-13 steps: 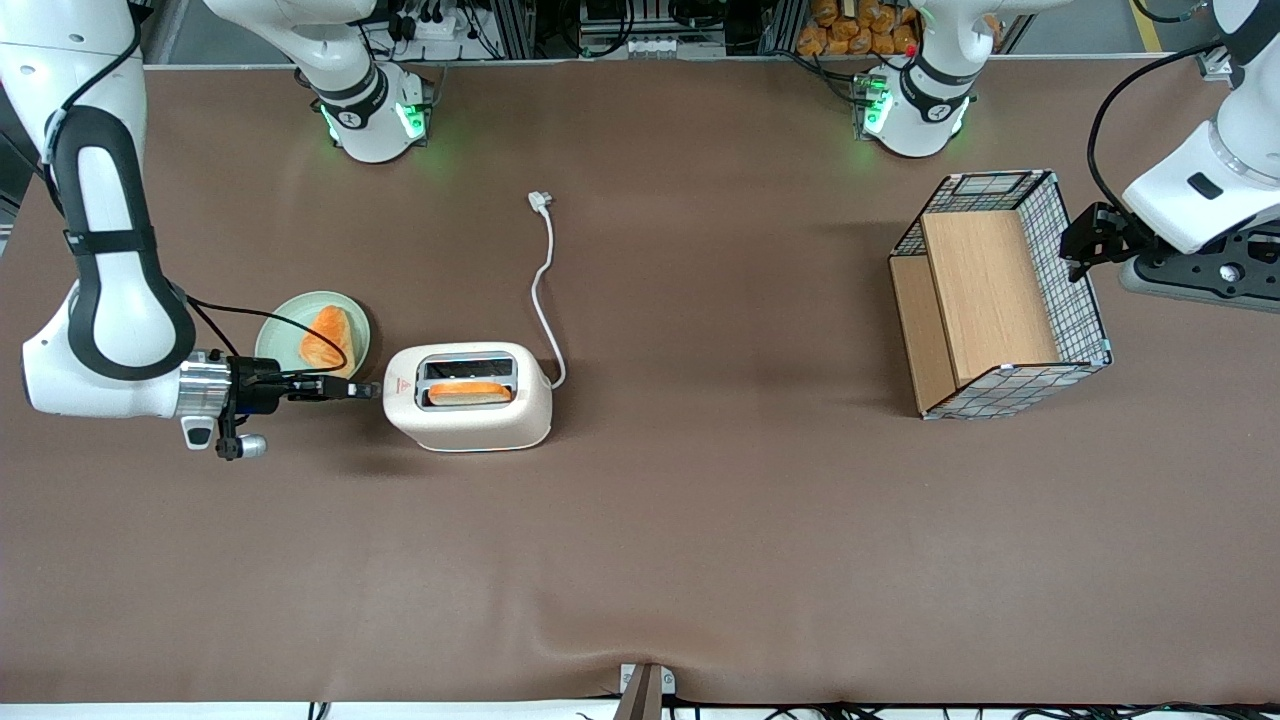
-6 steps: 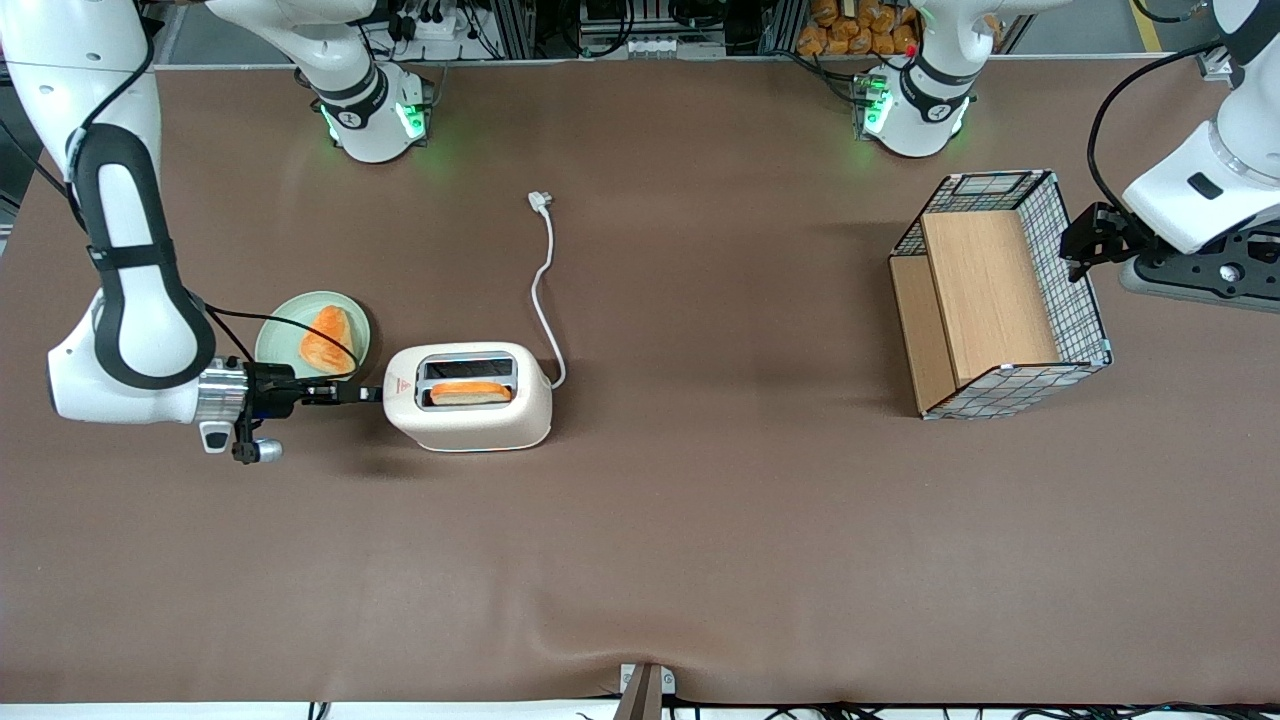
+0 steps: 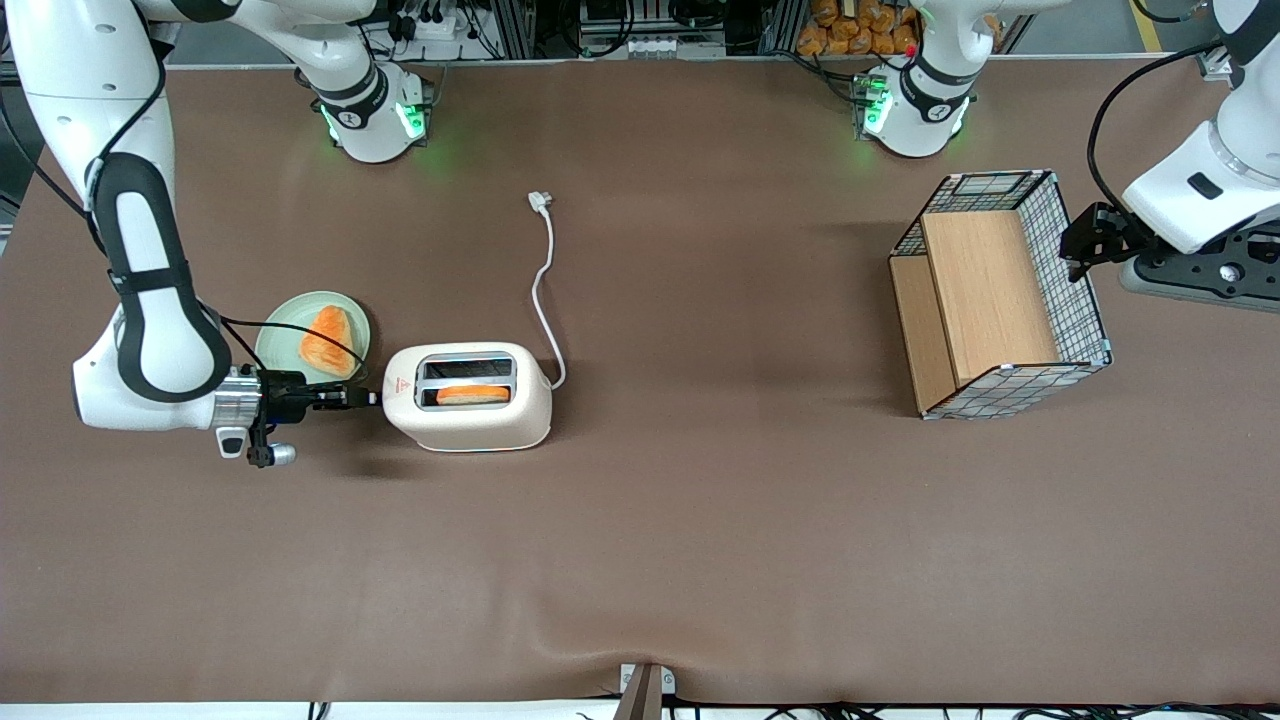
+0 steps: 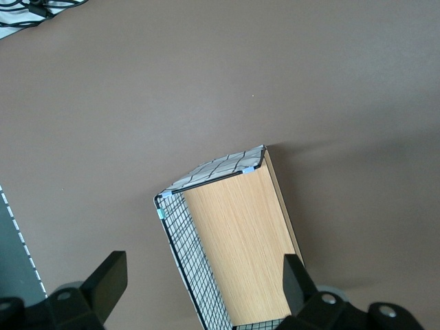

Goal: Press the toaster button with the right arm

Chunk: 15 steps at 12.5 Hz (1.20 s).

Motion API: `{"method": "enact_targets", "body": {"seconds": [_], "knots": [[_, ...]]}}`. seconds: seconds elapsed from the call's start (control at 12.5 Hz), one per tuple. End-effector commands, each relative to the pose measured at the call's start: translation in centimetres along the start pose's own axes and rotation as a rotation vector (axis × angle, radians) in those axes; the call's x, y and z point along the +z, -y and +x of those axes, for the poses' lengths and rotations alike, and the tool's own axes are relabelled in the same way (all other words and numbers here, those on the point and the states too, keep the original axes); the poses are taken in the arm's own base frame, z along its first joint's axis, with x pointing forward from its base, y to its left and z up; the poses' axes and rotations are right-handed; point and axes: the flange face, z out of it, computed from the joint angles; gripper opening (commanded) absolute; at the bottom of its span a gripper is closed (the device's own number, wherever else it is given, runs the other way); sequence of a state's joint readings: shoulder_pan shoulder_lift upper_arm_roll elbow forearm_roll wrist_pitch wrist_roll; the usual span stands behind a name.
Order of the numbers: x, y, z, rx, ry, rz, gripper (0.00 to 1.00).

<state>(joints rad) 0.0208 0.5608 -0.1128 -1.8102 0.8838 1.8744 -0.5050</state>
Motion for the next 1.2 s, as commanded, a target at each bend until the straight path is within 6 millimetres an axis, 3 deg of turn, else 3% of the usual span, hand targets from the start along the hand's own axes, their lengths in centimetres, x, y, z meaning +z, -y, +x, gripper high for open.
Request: {"method": "enact_targets", "body": {"seconds": [0.0,0.4,0.56,1.12], "knots": [[1.1,-2.0,0.6,-0.013,-0.01,-0.004,0.0],[1.4,-2.1,0.6,-0.023,-0.008,-0.009,0.0],[2.0,-3.1,0.8,-0.032,-0.011,-0.016,0.0],[1.6,-2.7,0.9,-0.02,-0.016,-0.015,0.0]]}}
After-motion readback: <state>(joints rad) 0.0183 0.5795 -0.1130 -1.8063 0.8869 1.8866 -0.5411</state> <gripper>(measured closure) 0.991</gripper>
